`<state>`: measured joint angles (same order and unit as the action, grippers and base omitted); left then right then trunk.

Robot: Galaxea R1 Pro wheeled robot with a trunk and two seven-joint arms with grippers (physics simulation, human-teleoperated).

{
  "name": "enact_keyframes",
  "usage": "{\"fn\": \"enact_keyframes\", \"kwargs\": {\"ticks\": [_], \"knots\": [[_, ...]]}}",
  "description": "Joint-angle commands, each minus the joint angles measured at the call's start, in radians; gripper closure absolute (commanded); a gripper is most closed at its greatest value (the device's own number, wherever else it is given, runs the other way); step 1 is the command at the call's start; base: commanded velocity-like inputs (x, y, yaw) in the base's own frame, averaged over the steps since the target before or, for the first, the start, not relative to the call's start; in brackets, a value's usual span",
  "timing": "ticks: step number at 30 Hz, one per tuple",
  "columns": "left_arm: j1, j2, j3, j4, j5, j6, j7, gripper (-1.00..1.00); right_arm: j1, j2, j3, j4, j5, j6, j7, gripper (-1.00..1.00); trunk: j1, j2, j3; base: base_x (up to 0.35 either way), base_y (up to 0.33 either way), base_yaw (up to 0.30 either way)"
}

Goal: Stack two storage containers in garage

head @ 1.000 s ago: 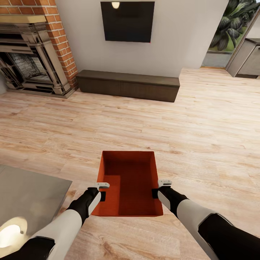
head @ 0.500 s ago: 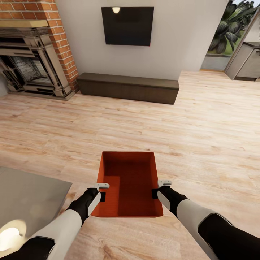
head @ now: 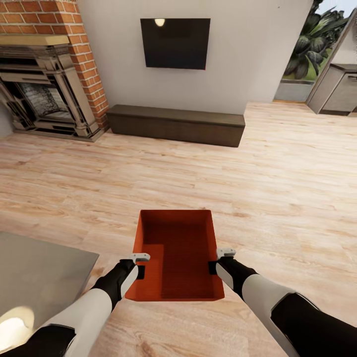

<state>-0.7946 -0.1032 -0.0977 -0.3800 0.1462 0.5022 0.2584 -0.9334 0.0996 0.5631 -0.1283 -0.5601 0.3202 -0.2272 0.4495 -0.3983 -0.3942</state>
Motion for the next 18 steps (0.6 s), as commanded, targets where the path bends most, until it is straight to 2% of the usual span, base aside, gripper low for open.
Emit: {"fn": "enact_keyframes", "kwargs": {"ticks": [1,18], "knots": [[0.0,0.002,0.0,0.002,-0.015,0.012,0.016,1.0,-0.001,0.0,0.012,-0.022,-0.015,-0.016,0.003,1.0,0.001,-0.002,0.0,0.0,0.0,0.0],[0.0,0.002,-0.002,0.001,-0.016,0.009,0.016,1.0,-0.001,-0.003,0.012,-0.022,-0.015,-0.016,0.002,1.0,0.001,-0.002,0.027,0.0,0.0,0.0]]}}
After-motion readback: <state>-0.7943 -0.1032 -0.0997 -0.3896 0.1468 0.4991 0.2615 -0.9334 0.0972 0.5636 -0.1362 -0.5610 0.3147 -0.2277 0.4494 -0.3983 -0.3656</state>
